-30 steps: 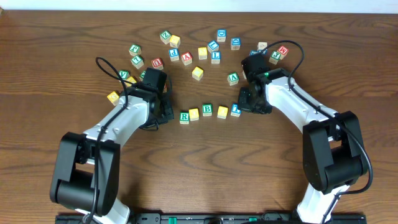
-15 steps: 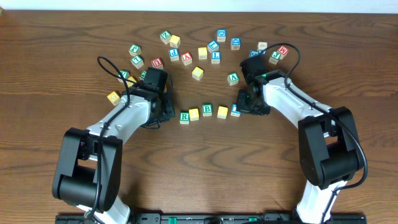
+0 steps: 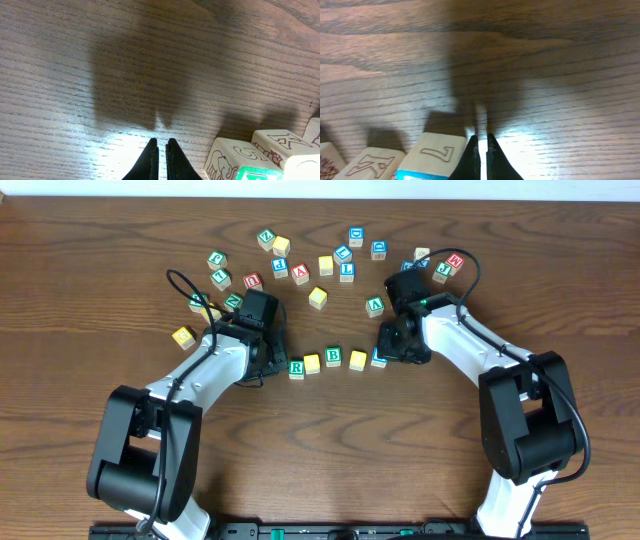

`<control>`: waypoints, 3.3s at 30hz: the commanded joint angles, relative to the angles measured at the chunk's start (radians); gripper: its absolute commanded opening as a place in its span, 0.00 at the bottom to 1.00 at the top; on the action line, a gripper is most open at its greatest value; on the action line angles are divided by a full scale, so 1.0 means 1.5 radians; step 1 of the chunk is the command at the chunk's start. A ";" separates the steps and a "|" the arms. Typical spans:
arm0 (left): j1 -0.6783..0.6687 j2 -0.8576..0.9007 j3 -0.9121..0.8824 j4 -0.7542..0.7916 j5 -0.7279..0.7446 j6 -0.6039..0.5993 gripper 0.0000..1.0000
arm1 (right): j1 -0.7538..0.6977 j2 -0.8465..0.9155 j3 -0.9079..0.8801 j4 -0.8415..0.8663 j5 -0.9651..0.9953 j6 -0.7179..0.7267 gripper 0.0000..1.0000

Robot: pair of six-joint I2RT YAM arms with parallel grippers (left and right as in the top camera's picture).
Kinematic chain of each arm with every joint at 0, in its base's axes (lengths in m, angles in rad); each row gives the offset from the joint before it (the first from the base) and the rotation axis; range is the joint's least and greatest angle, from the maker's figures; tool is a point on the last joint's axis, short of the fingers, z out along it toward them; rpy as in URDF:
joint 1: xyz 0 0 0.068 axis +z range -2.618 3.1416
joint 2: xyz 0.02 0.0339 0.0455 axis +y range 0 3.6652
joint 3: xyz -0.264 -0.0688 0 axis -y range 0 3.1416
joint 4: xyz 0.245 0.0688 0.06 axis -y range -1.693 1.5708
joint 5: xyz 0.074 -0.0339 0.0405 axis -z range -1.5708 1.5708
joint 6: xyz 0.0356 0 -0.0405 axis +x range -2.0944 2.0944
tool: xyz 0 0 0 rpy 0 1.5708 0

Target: Spell out ROBOT

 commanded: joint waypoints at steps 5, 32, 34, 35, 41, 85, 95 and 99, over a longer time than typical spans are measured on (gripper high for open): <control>-0.014 0.011 -0.003 0.006 -0.001 0.028 0.07 | 0.015 0.002 -0.004 0.003 -0.024 -0.010 0.01; -0.037 0.011 0.017 0.030 -0.001 0.045 0.07 | 0.049 0.002 -0.004 0.029 -0.048 -0.014 0.02; -0.039 0.011 0.018 0.033 -0.001 0.045 0.08 | 0.052 0.002 -0.004 0.033 -0.048 -0.014 0.02; -0.041 0.011 0.020 0.034 -0.001 0.045 0.08 | 0.053 0.002 -0.004 0.035 -0.048 -0.014 0.02; -0.061 0.011 0.030 0.040 -0.001 0.045 0.08 | 0.053 0.002 -0.004 0.039 -0.050 -0.009 0.02; -0.056 0.011 0.034 0.034 0.039 0.122 0.07 | 0.043 0.002 -0.003 0.032 -0.048 -0.040 0.05; -0.027 0.011 0.033 0.038 0.035 0.131 0.07 | 0.030 0.002 0.003 0.030 -0.057 -0.045 0.06; -0.023 0.008 0.038 0.032 0.021 0.140 0.07 | 0.025 -0.005 0.028 0.017 -0.057 -0.058 0.08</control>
